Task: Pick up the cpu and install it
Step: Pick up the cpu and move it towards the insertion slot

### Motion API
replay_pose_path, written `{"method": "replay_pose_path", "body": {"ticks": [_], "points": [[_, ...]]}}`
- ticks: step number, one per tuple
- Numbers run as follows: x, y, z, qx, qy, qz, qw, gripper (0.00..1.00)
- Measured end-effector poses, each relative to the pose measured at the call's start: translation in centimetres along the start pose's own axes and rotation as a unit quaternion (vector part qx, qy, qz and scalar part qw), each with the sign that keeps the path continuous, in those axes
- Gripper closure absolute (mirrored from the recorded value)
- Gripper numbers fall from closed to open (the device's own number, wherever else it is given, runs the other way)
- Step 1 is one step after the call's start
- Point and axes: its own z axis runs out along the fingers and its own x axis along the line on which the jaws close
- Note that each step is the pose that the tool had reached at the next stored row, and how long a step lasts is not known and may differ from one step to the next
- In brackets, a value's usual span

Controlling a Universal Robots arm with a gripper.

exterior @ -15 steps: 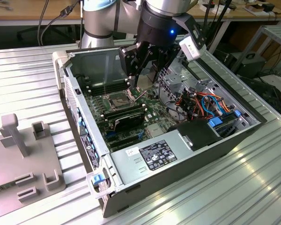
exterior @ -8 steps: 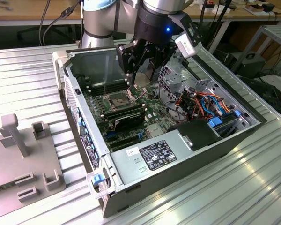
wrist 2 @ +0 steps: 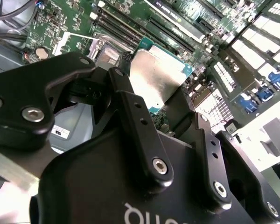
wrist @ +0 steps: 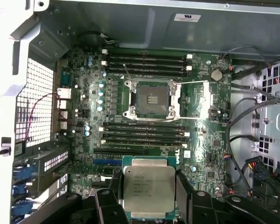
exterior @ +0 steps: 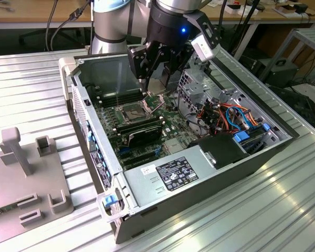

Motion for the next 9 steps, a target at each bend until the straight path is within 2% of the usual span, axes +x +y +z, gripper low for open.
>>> {"method": "replay_pose_path", "body": {"ticks": [9], "points": [[-0.05,1.08,0.26,-0.0016,0.0000,0.000,1.00000,0.45]]}}
